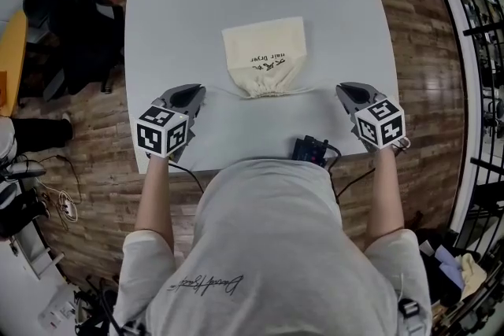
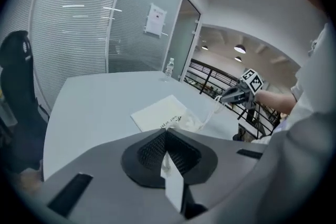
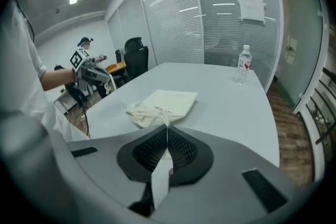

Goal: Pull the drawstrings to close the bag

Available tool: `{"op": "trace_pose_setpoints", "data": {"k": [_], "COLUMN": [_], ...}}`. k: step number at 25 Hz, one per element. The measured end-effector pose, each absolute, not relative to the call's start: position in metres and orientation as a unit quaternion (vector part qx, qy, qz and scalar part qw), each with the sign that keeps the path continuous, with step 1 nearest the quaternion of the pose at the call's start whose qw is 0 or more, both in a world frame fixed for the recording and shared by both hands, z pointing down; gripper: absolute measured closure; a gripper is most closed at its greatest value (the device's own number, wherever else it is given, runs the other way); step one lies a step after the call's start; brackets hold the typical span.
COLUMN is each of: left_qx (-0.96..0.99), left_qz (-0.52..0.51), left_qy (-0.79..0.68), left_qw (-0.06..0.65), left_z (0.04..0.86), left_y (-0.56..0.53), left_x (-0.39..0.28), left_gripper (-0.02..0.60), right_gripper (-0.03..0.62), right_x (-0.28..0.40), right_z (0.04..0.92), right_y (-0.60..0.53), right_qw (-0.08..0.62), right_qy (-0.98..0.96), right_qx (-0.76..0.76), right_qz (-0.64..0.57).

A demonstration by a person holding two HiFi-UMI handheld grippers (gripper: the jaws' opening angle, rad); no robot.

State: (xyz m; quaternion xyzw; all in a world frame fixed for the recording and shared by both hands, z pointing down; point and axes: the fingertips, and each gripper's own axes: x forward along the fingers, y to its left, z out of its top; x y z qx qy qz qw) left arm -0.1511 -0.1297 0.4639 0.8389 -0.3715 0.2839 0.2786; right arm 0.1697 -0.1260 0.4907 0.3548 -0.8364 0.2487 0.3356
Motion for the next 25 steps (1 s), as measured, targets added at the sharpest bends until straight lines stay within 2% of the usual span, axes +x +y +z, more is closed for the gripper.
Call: {"op": "trace_pose_setpoints", "data": {"k": [4, 11, 19, 25], "left_qx": [0.829, 0.803, 0.814, 0.818], "left_qz": [0.210, 0.145, 0.186, 0.189], "left_qy": [-0.413, -0.454, -0.457, -0.455], "left_qw": [0.313, 0.359, 0.305, 0.298], "left_z": [0.451, 0.453, 0.454, 0.452], "left_y": [-0.127, -0.113, -0.111, -0.108], "left_x": [-0.135, -0.118, -0.107, -0.101], "left_gripper": [0.571, 0.572, 0.572, 0.572], "right_gripper": [0.571, 0.572, 0.572, 0.572], "right_x": [0.141, 0.106, 0.093, 0.089], "right_z": [0.471, 0.473, 0.471, 0.464], "right_y": [-0.122, -0.110, -0.108, -0.110], "right_qw": [0.268, 0.263, 0.260, 0.254], "right_qy": [-0.848, -0.851, -0.851, -0.853], "right_qx": [0.358, 0.364, 0.375, 0.379], "right_qz": [0.283, 0.274, 0.260, 0.252]}}
